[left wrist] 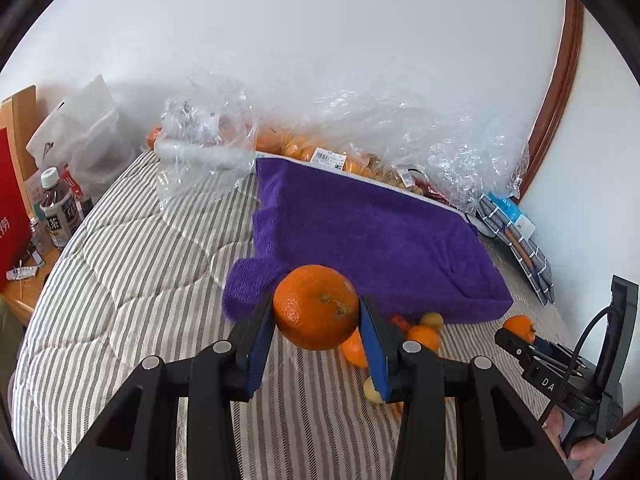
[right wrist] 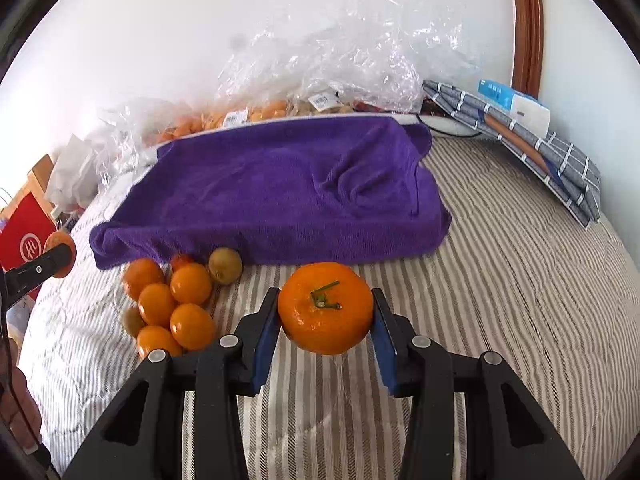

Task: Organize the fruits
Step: 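Carry the orange in the right gripper over the purple towel, then open the right gripper to drop the orange onto the towel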

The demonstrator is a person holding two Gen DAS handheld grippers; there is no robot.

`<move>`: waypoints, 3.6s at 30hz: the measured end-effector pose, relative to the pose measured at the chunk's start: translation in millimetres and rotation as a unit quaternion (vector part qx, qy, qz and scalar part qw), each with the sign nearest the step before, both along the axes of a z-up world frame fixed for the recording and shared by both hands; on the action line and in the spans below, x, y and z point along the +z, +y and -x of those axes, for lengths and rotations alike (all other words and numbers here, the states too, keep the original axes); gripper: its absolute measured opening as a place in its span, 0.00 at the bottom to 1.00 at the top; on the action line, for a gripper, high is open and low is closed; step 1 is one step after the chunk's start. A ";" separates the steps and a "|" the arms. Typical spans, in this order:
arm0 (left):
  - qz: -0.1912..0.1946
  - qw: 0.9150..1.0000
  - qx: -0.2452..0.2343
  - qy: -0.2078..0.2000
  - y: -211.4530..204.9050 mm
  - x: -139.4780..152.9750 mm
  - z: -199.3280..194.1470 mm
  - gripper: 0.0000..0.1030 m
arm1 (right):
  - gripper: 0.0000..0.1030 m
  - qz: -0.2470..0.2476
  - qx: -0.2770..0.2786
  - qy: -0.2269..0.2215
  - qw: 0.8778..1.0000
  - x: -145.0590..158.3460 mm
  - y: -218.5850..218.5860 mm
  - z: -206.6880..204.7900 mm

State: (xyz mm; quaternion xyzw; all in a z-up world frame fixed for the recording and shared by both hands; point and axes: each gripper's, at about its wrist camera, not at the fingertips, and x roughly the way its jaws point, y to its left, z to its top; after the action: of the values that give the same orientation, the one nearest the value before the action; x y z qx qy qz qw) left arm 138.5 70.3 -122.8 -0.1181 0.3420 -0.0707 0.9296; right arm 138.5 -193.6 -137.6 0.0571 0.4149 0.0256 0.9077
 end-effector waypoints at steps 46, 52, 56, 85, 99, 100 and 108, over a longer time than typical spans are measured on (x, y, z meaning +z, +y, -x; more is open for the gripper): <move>-0.059 0.996 -0.001 0.067 -48.5 -43.1 -154.7 0.39 | 0.42 0.007 0.008 -0.001 1.000 -28.4 -14.2 -143.5; -0.053 0.996 0.003 0.078 -46.7 -46.7 -158.3 0.39 | 0.42 0.006 0.007 0.007 1.000 -32.8 -15.4 -147.3; -0.057 0.995 0.003 0.076 -47.7 -46.7 -157.3 0.39 | 0.42 0.003 0.006 0.010 1.000 -35.3 -16.5 -149.1; -0.040 0.998 0.032 0.026 -35.8 -28.3 -139.6 0.52 | 0.68 0.037 -0.031 -0.077 0.996 9.2 -19.5 -106.8; -0.032 0.999 -0.024 0.018 -48.4 8.6 -90.1 0.52 | 0.68 -0.021 -0.075 -0.060 0.995 54.3 -57.0 -38.3; -0.037 0.999 -0.029 0.020 -48.0 8.4 -82.6 0.52 | 0.68 -0.020 -0.071 -0.061 0.995 55.3 -55.2 -33.9; -0.028 0.998 -0.008 0.057 -27.0 3.3 -37.2 0.52 | 0.68 -0.010 -0.030 -0.048 0.998 49.5 -20.3 0.2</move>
State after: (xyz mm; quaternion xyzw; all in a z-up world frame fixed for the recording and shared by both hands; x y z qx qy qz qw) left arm 175.6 43.3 -119.5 -0.0930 0.3970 -0.0613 0.9110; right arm 138.2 -213.8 -88.2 0.0775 0.3688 0.0057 0.9263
